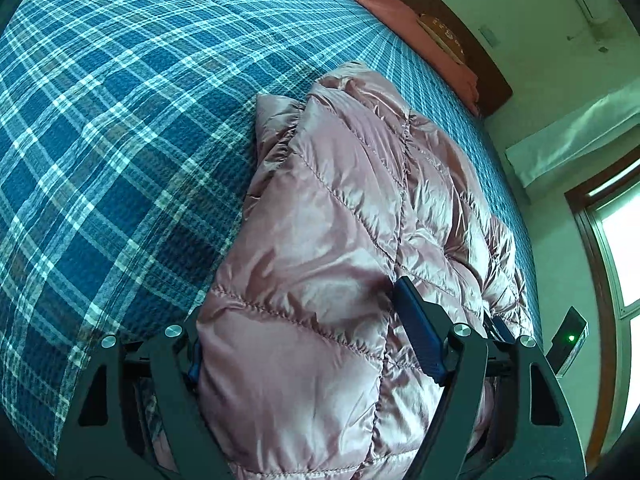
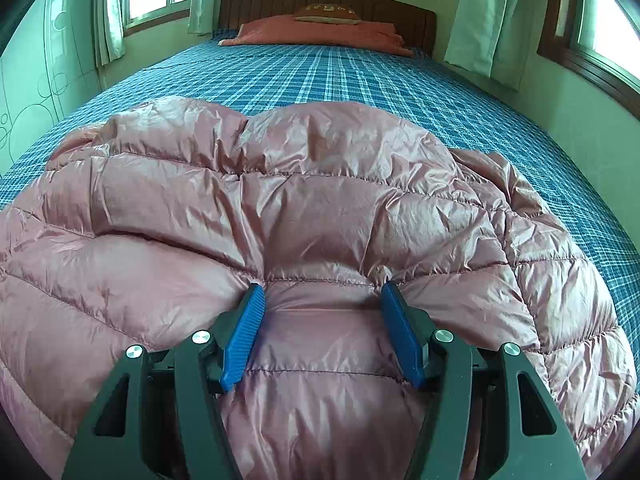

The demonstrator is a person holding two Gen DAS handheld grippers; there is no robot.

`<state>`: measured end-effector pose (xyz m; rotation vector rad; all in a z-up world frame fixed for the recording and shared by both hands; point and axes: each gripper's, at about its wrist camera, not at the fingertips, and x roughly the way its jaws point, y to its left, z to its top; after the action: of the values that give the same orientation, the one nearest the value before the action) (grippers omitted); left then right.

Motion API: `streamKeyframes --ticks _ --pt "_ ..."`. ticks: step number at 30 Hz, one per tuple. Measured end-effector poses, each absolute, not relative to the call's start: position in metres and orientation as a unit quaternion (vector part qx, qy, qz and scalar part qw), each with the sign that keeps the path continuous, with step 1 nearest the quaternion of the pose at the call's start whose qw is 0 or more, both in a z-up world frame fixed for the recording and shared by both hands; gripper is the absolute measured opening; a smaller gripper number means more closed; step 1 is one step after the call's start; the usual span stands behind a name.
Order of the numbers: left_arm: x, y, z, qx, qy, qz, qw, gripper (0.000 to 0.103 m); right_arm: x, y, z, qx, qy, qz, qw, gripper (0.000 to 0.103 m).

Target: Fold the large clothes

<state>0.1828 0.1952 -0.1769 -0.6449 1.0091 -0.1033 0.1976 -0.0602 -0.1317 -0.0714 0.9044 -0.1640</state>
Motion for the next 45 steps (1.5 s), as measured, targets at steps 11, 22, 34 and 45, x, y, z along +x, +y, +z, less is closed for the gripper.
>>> streamKeyframes --ticks 11,22,34,45 --pt "0.183 0.216 -0.176 -0.319 0.467 -0.036 0.824 0.076 0.198 -0.060 -0.132 -0.034 0.436 -0.079 0.896 0.060" --pt "0.173 0.255 -0.189 -0.408 0.456 -0.119 0.782 0.076 0.198 -0.058 -0.130 -0.035 0.436 -0.080 0.896 0.060" --pt "0.213 0.230 -0.191 -0.422 0.474 -0.158 0.756 0.070 0.198 -0.057 -0.129 -0.037 0.435 -0.082 0.896 0.060" --pt "0.215 0.194 -0.167 -0.299 0.476 -0.111 0.820 0.025 0.197 -0.055 -0.128 -0.038 0.436 -0.083 0.895 0.060"
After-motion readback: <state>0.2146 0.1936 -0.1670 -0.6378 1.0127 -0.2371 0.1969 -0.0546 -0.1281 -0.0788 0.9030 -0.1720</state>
